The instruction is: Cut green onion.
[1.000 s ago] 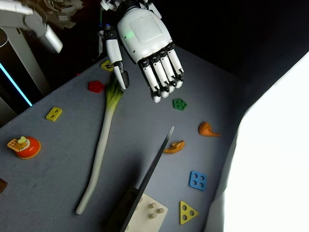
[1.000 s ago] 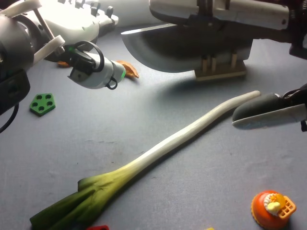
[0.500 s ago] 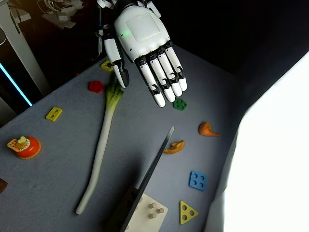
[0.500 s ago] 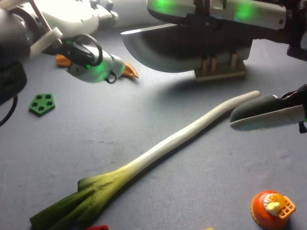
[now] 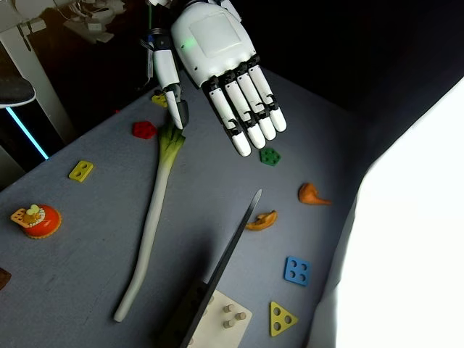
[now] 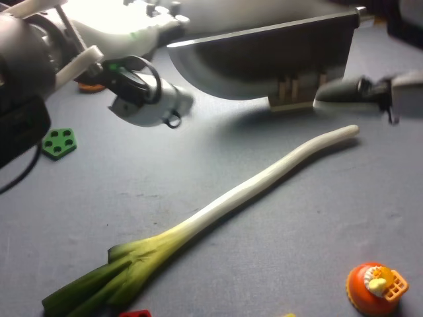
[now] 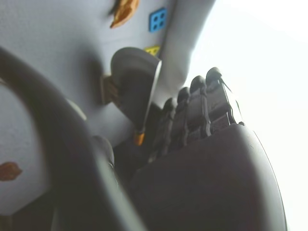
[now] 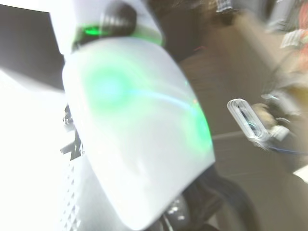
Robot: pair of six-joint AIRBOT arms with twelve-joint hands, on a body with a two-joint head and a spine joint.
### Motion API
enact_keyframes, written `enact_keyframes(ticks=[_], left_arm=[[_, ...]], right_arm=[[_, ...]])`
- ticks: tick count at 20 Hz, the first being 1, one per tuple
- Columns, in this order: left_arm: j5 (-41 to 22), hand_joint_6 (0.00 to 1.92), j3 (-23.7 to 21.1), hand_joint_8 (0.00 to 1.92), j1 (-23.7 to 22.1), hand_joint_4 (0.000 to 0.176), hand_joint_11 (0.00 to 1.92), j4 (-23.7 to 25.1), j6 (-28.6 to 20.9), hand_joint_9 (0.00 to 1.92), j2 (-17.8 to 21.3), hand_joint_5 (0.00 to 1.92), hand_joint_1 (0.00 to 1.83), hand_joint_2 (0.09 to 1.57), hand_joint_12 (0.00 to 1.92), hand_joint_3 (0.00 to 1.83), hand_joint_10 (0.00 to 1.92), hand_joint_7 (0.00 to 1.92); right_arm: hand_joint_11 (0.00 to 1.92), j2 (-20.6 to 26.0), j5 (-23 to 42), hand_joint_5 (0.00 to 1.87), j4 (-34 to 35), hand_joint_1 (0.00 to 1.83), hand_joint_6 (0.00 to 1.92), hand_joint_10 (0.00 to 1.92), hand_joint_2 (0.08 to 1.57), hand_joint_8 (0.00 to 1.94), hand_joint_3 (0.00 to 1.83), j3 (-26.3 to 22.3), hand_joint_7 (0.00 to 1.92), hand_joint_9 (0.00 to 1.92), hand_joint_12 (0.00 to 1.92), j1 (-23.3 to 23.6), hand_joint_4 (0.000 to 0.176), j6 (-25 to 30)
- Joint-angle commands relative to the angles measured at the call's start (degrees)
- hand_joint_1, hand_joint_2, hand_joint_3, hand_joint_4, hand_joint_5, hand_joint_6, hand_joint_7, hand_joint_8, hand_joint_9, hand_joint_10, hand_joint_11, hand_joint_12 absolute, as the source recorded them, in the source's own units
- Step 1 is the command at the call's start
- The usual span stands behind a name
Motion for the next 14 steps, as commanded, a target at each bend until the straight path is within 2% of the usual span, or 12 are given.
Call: enact_keyframes(ticks=[1,2,3,4,6,7,8,10,11,14], left_arm=[[2.09,0.01,0.8,0.01,-0.81,0.007,0.03,3.98,-0.17,0.05,-0.5,0.04,0.27,1.32,0.02,0.0,0.01,0.06],[1.67,0.01,1.44,0.01,-0.7,0.013,0.03,2.75,-0.07,0.04,-0.72,0.03,0.28,1.32,0.02,0.0,0.01,0.06],[1.6,0.0,1.49,0.01,-0.69,0.014,0.02,3.7,0.08,0.04,-0.86,0.02,0.23,1.33,0.02,0.0,0.01,0.05],[1.6,0.0,1.49,0.0,-0.67,0.012,0.02,4.38,0.07,0.03,-0.91,0.02,0.18,1.34,0.03,0.0,0.0,0.05],[1.6,0.0,1.26,0.0,-0.54,0.003,0.0,4.24,0.11,0.02,-0.81,0.04,0.18,1.34,0.2,0.0,0.0,0.04],[1.59,0.0,0.98,0.0,-0.53,0.007,0.0,4.55,0.11,0.01,-0.73,0.04,0.19,1.35,0.22,0.0,0.0,0.03],[1.6,0.0,0.57,0.0,-0.25,0.009,0.0,6.42,0.11,0.0,-0.73,0.03,0.18,1.35,0.22,0.0,0.0,0.03],[1.82,0.0,0.51,0.0,0.12,0.009,0.0,6.59,-0.13,0.03,-0.75,0.05,0.14,1.35,0.3,0.0,0.01,0.04],[2.41,0.0,0.5,0.0,0.16,0.011,0.0,6.6,-0.46,0.03,-0.81,0.03,0.17,1.35,0.25,0.0,0.01,0.03],[8.64,0.0,0.19,0.0,0.28,0.012,0.0,5.85,-1.39,0.05,-0.93,0.04,0.15,1.36,0.31,0.0,0.01,0.02]], right_arm=[[0.0,0.43,-1.24,0.0,6.83,1.15,0.0,0.0,1.02,0.0,0.0,-0.86,0.0,0.0,0.0,0.91,0.017,-6.65],[0.0,0.51,-3.47,0.0,16.54,1.17,0.0,0.0,1.02,0.0,0.0,-2.15,0.0,0.0,0.0,1.3,0.022,-17.42],[0.0,0.51,-4.18,0.0,22.29,1.16,0.0,0.0,1.02,0.0,0.0,-2.73,0.0,0.0,0.0,1.4,0.021,-25.01],[0.0,0.51,-4.07,0.0,24.68,1.15,0.0,0.0,1.03,0.0,0.0,-2.96,0.0,0.0,0.0,1.39,0.024,-27.7],[0.0,0.51,-3.59,0.0,30.16,1.18,0.0,0.0,1.02,0.0,0.0,-3.46,0.0,0.0,0.0,1.09,0.024,-34.4],[0.0,0.51,-3.19,0.0,31.89,1.17,0.0,0.0,1.02,0.0,0.0,-3.58,0.0,0.0,0.0,0.85,0.011,-36.37],[0.0,0.52,-2.59,0.0,33.5,1.15,0.0,0.0,1.02,0.0,0.0,-3.58,0.0,0.0,0.0,0.46,0.011,-38.24],[0.0,0.46,-2.07,0.0,35.91,1.11,0.0,0.0,1.06,0.0,0.0,-2.85,0.0,0.0,0.0,-0.89,0.015,-38.75],[0.0,0.23,-2.18,0.0,38.39,1.1,0.0,0.0,1.06,0.0,0.0,-1.72,0.0,0.0,0.0,-2.4,0.011,-38.58],[0.0,-1.93,-1.7,0.0,43.78,1.15,0.0,0.0,1.05,0.0,0.0,6.88,0.0,0.0,0.0,-5.52,0.007,-36.79]])
